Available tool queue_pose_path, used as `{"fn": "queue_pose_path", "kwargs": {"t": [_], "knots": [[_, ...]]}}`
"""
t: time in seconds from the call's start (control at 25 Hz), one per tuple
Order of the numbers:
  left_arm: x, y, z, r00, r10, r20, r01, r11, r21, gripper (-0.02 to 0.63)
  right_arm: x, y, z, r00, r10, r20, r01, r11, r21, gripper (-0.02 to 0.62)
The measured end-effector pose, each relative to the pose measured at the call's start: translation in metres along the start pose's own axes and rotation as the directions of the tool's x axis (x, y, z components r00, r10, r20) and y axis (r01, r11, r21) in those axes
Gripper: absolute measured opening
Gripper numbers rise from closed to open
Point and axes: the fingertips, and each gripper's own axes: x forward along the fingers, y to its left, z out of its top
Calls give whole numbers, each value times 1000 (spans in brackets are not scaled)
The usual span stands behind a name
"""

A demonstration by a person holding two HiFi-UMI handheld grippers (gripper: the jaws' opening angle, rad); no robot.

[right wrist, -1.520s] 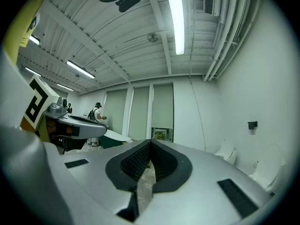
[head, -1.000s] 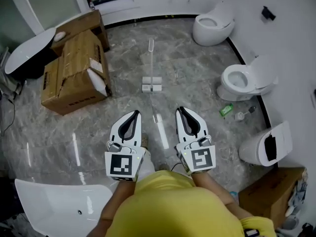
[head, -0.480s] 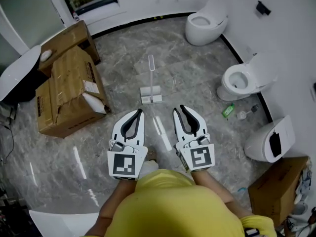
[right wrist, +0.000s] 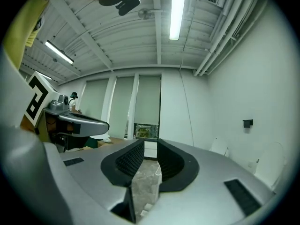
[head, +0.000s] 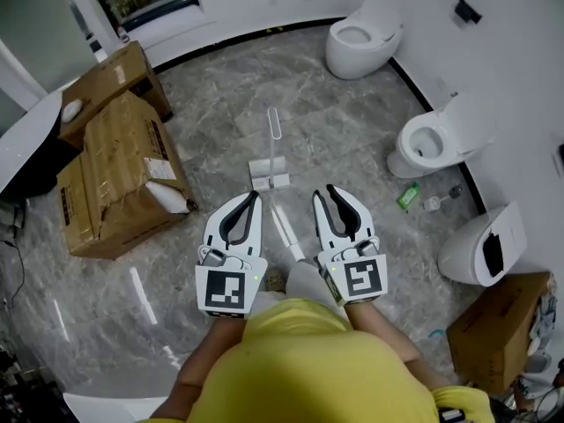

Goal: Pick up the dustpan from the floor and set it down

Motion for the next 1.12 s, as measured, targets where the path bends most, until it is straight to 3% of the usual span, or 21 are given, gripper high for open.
{"fn": "queue_pose_path", "kwargs": {"t": [0.4, 0.68, 0.92, 1.12], "knots": [[50, 26, -9, 1000, -1, -18, 0, 1000, -19, 2, 60, -29, -18, 999, 20, -41, -20, 1000, 11, 95], [115, 72, -8, 999, 34, -39, -34, 999, 8, 2, 143, -46, -32, 992, 99, -72, -98, 995, 19, 97], [175, 101, -3, 998, 50, -34, -51, 999, -14, 2, 207, -67, -47, 982, 153, -112, -152, 988, 13, 97], [220, 126, -16, 994, 70, -80, -72, 997, -26, 2, 254, -83, -73, 962, 206, -181, -204, 979, 28, 101]]}}
